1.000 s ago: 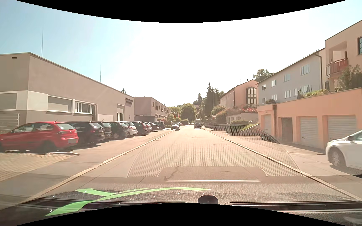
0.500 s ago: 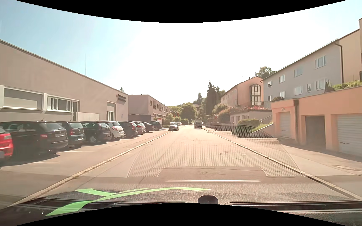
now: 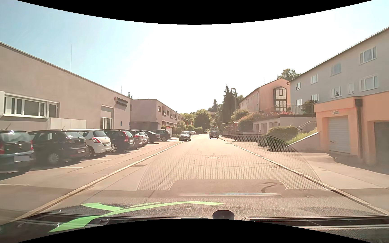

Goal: Follow the waypoints while adhering to traffic rules and regulations

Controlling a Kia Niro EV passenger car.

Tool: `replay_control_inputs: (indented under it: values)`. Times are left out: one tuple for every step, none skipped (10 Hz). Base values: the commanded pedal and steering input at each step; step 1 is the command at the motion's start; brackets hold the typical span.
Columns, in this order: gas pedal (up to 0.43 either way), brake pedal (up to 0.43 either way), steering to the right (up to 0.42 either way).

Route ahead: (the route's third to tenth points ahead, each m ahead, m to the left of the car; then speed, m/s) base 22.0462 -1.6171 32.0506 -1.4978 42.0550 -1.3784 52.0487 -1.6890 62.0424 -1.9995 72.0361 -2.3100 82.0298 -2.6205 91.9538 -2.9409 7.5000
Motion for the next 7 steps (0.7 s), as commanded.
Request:
replay_control_inputs:
  values:
    - [0.11, 0.0, -0.005]
    - [0.11, 0.0, -0.005]
    - [0.11, 0.0, -0.005]
    - [0.11, 0.0, -0.005]
    - [0.098, 0.0, -0.005]
    - [0.098, 0.0, -0.004]
    - [0.098, 0.0, -0.004]
